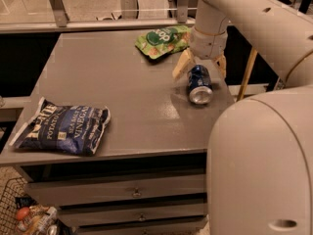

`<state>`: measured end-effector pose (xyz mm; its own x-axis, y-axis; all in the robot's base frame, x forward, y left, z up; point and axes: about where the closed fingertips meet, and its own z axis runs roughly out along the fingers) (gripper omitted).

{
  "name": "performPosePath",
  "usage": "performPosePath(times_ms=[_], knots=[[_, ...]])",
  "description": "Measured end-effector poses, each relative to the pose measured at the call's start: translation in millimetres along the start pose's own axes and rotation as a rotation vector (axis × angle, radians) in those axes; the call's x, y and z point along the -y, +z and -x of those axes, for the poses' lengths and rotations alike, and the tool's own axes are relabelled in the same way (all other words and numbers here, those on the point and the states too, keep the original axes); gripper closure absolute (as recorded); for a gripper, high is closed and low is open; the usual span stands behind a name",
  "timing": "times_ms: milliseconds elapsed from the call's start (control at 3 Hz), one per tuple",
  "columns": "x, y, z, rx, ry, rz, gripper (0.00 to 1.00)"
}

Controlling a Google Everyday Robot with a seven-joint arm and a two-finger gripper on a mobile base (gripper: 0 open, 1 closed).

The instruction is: Place pepsi can upright

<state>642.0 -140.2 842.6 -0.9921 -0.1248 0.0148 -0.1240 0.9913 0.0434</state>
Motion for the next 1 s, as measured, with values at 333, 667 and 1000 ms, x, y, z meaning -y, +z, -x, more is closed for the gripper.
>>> performPosePath(times_ms=[333,667,1000], knots=[[-7,11,5,-0.022,-0.017,-0.009,0.35],[-10,2,3,0.003,-0.035,-0.027,0.58],[-12,-25,-8,0.11,-0.115,-0.014,0.82]])
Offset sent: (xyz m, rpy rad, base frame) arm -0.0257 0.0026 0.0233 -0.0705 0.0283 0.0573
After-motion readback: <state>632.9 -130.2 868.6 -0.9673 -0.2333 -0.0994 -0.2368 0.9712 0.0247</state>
